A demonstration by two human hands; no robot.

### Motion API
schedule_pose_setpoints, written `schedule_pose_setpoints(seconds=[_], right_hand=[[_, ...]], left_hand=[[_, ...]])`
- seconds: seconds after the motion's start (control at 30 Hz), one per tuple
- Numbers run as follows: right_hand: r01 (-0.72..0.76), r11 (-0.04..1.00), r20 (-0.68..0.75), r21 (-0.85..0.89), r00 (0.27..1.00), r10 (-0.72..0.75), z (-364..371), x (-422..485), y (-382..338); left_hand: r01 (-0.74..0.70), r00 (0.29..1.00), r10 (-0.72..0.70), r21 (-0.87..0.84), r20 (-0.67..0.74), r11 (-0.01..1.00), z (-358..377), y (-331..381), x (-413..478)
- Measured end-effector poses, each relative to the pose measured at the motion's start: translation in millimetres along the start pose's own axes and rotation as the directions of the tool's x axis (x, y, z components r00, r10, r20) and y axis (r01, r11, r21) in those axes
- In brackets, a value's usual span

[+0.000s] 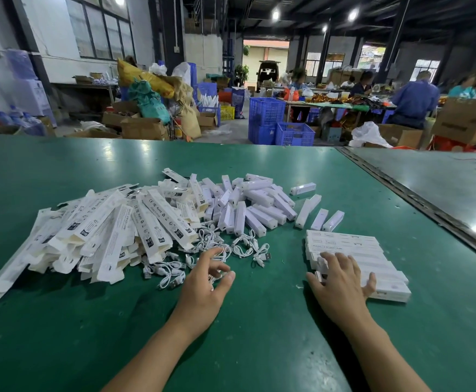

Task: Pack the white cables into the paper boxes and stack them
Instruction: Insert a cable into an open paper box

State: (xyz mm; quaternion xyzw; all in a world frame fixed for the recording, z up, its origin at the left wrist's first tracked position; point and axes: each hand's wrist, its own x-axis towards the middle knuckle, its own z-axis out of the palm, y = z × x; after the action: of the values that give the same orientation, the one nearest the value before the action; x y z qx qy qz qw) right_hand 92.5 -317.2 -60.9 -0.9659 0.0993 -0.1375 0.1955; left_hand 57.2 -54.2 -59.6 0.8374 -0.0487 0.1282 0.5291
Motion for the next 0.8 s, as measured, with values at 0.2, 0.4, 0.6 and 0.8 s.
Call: schedule_pose_setpoints(seconds=[0.2,0.4,0.6,0.8], right_hand=[[0.009,1.000,-0.031,0.021,0.999,-0.008,-3,3,6],[0.024,0.999,-0.038,0.037,0.999,-0.023,-6,0,5],[0.230,0.973,-0.104,0.024,0.968,-0.226,-7,-14,-9],[0.387,0.919,-0.061,0.072,0.922,-0.383,-5,-28,-21]], left_hand=[[0.017,0.999,-0.018,-0.014,-0.049,1.000,0,-3,1],[0.053,0.961,-0.035,0.057,-0.276,0.997,-12,2,7],[0.310,0.830,-0.072,0.350,-0.553,0.884,-46,-10,17],[0.421,0.900,-0.246,0.571,-0.360,0.705,-46,-25,23]])
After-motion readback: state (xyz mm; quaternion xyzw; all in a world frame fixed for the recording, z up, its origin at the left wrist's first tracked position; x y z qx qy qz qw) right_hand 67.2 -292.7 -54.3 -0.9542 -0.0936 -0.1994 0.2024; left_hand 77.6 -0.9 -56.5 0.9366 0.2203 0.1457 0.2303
